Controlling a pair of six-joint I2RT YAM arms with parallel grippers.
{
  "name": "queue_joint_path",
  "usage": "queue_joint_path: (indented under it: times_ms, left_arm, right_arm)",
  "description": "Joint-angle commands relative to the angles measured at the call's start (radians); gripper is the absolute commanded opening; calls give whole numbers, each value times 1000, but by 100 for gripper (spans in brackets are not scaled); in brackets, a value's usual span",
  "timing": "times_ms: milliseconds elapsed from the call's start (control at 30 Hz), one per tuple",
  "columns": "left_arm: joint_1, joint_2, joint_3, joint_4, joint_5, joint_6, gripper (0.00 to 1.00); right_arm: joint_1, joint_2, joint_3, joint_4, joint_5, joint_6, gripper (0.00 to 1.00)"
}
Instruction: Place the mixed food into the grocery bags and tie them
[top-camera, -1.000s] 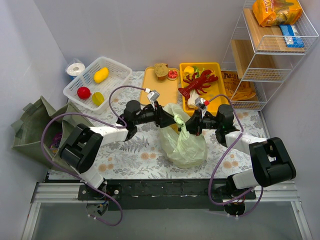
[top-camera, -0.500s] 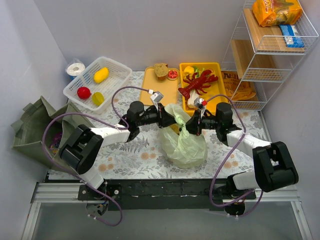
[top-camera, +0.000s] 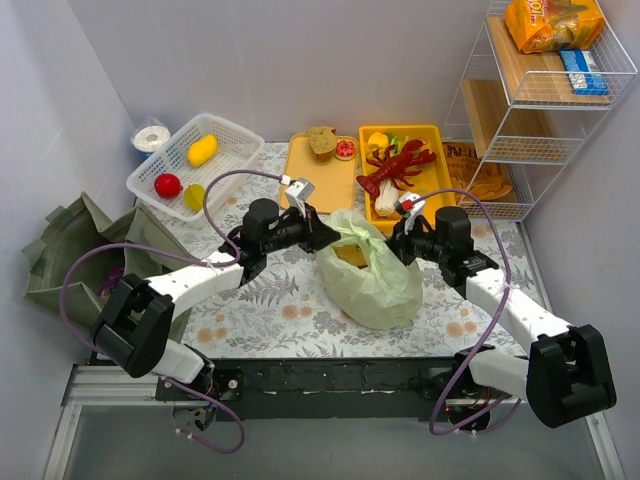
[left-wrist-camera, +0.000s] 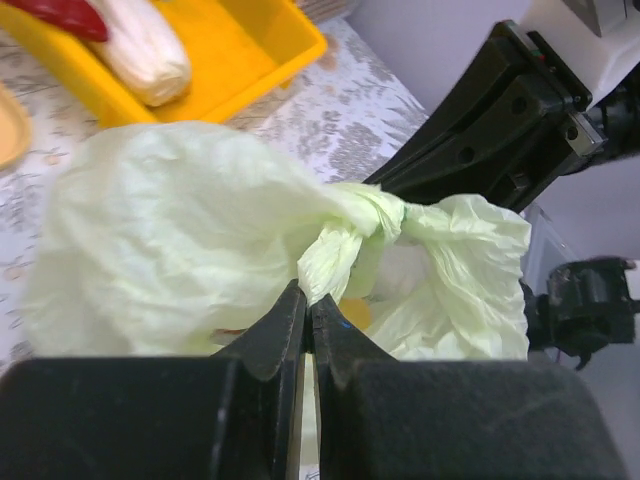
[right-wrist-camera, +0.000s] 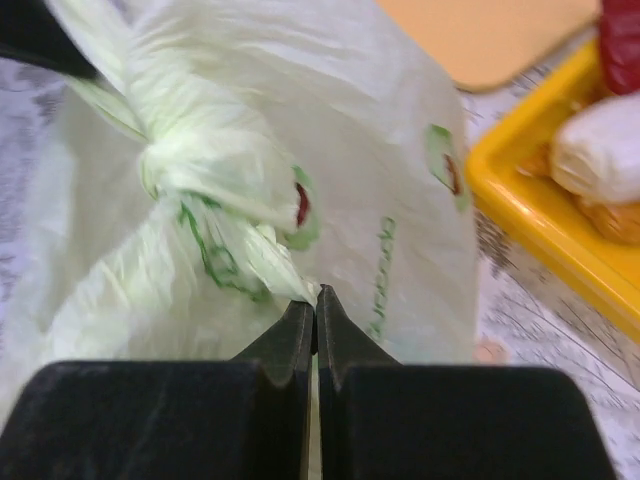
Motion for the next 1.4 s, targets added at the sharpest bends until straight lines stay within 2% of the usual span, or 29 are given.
queue_joint_path:
  times_ms: [0, 100, 200, 433, 667, 1000, 1367]
  left_arm:
    - [69, -108, -11, -139, -120, 24, 0]
    - [81, -125, -15, -174, -131, 27, 0]
    - [86, -142, -12, -232, -157, 52, 0]
    - [92, -212, -29, -346, -290, 104, 0]
    - [95, -267, -81, -371, -358, 87, 0]
    - [133, -356, -150, -400, -467, 37, 0]
    - [159, -525, -219, -429, -634, -8, 0]
  right_arm:
    - [-32, -35, 23, -93, 303, -36, 1]
    - [-24, -44, 23, -85, 343, -32, 1]
    - [-15, -70, 23, -76, 445, -30, 1]
    - [-12, -141, 20, -16, 589, -32, 1]
    - [-6, -171, -2, 50, 720, -7, 1]
    - [-7, -162, 33, 24, 1071, 17, 1]
    - [-26, -162, -62, 21, 1160, 102, 1]
